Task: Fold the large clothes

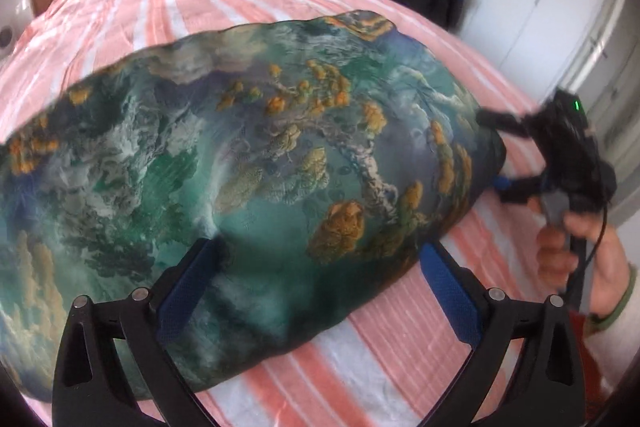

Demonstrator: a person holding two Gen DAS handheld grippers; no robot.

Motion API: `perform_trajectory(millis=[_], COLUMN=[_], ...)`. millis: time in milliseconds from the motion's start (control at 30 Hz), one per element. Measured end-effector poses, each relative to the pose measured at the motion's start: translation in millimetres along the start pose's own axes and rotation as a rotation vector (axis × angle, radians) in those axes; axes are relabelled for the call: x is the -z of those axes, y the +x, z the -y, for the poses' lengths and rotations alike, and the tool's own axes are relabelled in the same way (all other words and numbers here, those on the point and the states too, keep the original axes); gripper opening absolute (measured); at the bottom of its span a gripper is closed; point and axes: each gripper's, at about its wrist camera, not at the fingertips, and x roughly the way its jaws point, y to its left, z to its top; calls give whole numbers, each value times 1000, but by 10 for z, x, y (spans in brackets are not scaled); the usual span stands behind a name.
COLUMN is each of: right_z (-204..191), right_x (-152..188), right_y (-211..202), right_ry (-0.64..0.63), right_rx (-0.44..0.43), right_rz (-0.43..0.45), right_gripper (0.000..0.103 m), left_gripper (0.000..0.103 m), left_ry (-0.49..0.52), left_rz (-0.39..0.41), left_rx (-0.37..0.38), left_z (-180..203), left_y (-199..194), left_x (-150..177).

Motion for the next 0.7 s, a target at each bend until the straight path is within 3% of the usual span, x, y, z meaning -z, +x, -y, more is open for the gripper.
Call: perform_trajectory(millis=[33, 67, 133, 233, 367, 467, 600, 700], right_z=[-20, -84, -288, -892, -1591, -1933, -2140, -2169], right_x=[-35, -52, -8, 244, 722, 1134, 1580, 1671], right_y=[16, 12, -85, -281, -335, -228, -114, -49], right_ry=[2, -14, -104, -409, -768, -1010, -1203, -1250], right_rx=[-13, 7, 45, 114, 167, 202, 237, 269], right_rz=[14, 24, 69, 164, 243, 263, 278, 288], right_gripper=[80, 74, 50, 43, 41, 40, 40, 39], left_gripper=[100, 100, 100, 100, 100, 100, 97, 71], left_ry=[26, 44, 63, 72, 91, 151, 193, 204], left_rz=[6, 17, 60, 89, -24, -75, -116, -120], left_rx=[8, 21, 46, 97, 200, 122, -13, -115], left_z=[27, 58, 124, 239, 444, 603, 736, 703], left_y=[-99, -232, -554, -888, -847, -740, -612, -604], left_x=[-39, -102, -323, -775, -1286, -1451, -1382, -1298])
